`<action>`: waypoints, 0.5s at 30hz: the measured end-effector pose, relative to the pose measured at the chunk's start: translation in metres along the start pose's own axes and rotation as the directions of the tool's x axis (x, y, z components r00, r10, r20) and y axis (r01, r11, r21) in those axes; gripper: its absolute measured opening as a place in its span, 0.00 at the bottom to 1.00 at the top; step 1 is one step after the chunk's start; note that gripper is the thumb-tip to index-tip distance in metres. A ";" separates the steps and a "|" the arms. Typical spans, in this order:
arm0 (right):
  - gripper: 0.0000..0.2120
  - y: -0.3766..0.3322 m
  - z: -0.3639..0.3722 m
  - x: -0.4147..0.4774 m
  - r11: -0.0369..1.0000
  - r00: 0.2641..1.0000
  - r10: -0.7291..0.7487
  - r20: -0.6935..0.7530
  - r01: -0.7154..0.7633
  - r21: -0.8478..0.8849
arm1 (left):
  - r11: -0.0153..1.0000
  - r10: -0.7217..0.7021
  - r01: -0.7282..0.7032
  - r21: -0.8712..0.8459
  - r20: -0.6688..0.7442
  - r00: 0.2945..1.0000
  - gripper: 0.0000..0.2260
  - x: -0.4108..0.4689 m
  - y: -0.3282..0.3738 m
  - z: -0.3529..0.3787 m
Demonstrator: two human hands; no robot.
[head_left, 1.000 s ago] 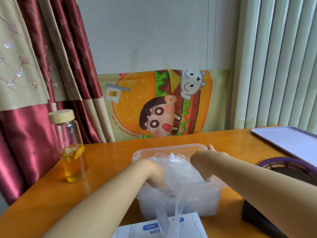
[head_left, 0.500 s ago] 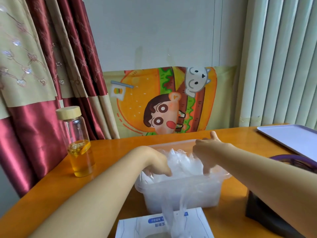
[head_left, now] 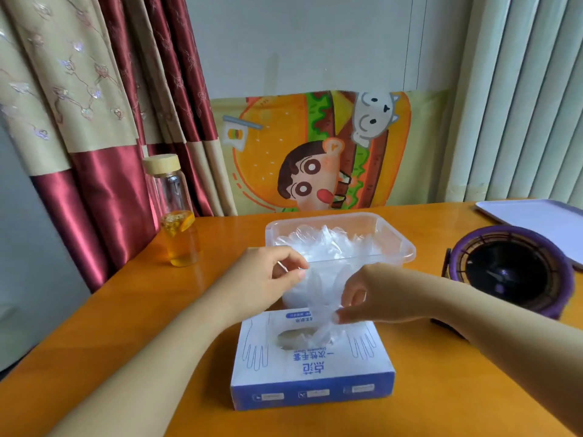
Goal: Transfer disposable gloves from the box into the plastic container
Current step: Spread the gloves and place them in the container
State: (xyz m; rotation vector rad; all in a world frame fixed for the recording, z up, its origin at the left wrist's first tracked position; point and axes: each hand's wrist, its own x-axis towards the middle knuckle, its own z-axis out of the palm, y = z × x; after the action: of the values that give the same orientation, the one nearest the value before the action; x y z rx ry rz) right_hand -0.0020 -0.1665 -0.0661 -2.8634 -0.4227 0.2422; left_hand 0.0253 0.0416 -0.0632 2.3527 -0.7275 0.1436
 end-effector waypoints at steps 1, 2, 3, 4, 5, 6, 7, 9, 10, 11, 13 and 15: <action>0.23 0.000 0.007 0.001 1.000 1.000 -0.001 0.020 0.001 0.022 | 0.999 -0.038 0.038 0.000 0.035 0.999 0.06 -0.005 0.000 0.005; 0.24 0.001 0.012 0.002 0.998 1.000 -0.008 0.016 0.007 0.061 | 0.997 -0.081 0.081 0.002 0.082 0.993 0.12 -0.010 0.001 0.011; 0.23 0.001 0.015 0.003 0.995 1.000 -0.024 0.004 0.023 0.094 | 0.992 -0.122 0.125 -0.010 0.139 0.983 0.19 -0.013 0.002 0.017; 0.21 0.000 0.018 0.005 0.992 0.999 -0.046 -0.008 0.046 0.120 | 0.986 -0.159 0.165 -0.013 0.197 0.967 0.25 -0.015 0.004 0.023; 0.18 -0.001 0.020 0.006 0.987 0.997 -0.068 -0.018 0.070 0.143 | 0.983 -0.181 0.186 0.005 0.238 0.954 0.27 -0.016 0.006 0.030; 0.14 -0.002 0.023 0.007 0.982 0.995 -0.089 -0.036 0.094 0.166 | 0.984 -0.176 0.173 0.034 0.248 0.953 0.25 -0.017 0.007 0.037; 0.11 -0.002 0.025 0.008 0.976 0.993 -0.096 -0.064 0.107 0.190 | 0.989 -0.146 0.137 0.058 0.216 0.965 0.18 -0.016 0.006 0.043; 0.09 0.001 0.027 0.008 0.958 0.991 -0.071 -0.110 0.098 0.271 | 0.995 -0.093 0.091 0.034 0.070 0.993 0.03 -0.014 0.006 0.043; 0.09 0.002 0.027 0.007 0.935 0.993 -0.043 -0.112 0.079 0.346 | 0.996 -0.085 0.085 -0.020 -0.011 0.996 0.03 -0.013 0.005 0.040; 0.11 0.003 0.024 0.005 0.908 0.995 -0.021 -0.093 0.058 0.414 | 0.992 -0.084 0.075 -0.100 -0.088 0.993 0.04 -0.010 0.006 0.034; 0.20 0.003 0.023 0.002 0.913 0.999 -0.013 -0.029 0.024 0.408 | 0.961 -0.093 0.018 -0.275 -0.265 0.960 0.06 -0.007 0.013 0.017; 0.26 0.002 0.026 0.002 0.951 0.999 -0.024 0.034 0.012 0.309 | 0.901 -0.139 -0.058 -0.431 -0.410 0.901 0.07 -0.003 0.017 0.003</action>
State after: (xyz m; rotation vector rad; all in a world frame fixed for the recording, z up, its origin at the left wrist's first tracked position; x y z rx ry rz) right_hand -0.0048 -0.1630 -0.0915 -2.5506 -0.3798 0.3280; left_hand 0.0132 0.0302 -0.0568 1.8136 -0.4308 0.4266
